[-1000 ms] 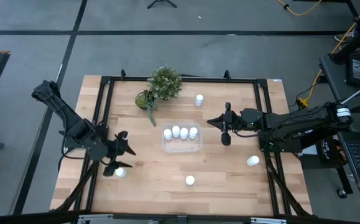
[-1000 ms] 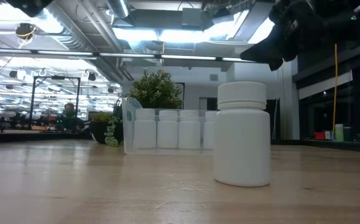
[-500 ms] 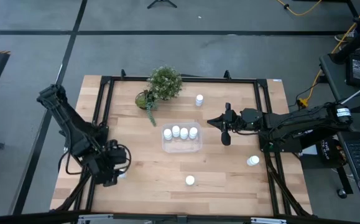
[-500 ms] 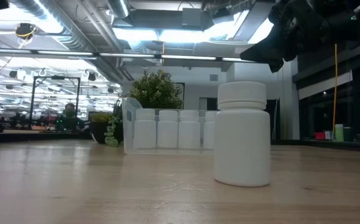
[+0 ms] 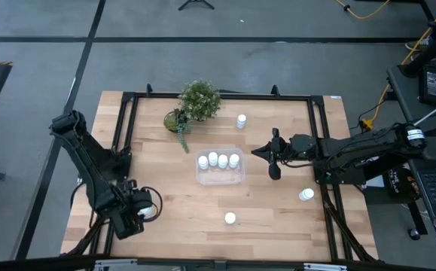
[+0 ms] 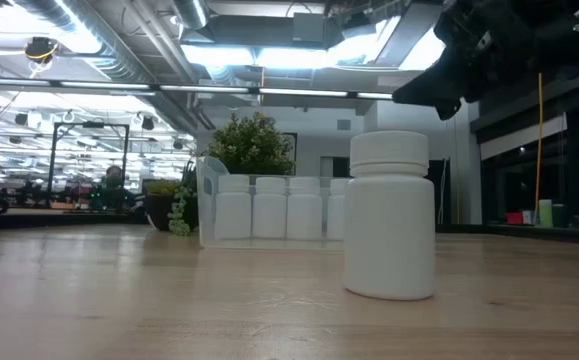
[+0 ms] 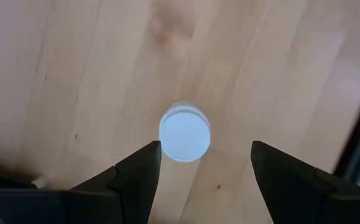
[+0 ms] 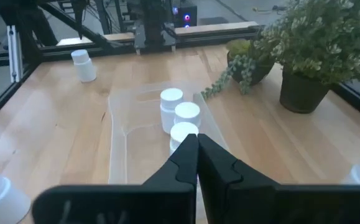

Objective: Pick and place pill bottles into a basket
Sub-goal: Put the pill bottle into the bin

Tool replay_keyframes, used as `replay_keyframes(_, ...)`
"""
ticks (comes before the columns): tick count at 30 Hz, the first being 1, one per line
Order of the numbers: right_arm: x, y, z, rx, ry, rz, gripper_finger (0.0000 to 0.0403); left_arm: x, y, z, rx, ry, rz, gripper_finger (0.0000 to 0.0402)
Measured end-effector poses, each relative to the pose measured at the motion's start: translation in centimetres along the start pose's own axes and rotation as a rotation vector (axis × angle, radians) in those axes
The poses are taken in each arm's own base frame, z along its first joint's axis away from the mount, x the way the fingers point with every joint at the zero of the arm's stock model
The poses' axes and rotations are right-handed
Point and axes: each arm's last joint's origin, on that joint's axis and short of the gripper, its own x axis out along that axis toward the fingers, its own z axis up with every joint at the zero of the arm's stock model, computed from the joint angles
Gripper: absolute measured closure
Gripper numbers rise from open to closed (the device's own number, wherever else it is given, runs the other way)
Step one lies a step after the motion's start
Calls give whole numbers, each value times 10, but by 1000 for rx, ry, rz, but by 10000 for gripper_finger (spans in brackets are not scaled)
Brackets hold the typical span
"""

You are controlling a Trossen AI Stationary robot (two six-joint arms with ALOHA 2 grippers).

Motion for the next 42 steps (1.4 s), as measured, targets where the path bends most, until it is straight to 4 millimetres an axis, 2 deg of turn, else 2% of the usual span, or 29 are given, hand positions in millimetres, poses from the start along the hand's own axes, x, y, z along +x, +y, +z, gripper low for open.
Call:
replay_keyframes(11, -1, 5, 0, -5, 0, 22, 391, 23, -9, 0, 60, 22, 98, 160)
replay_keyframes(33, -2, 10, -1, -13, 2, 50, 391, 42, -15, -1, 61, 84, 158, 160)
replay_keyframes(42, -2, 10, -1, -13, 2, 50, 391, 43, -15, 0, 63, 74, 163, 164)
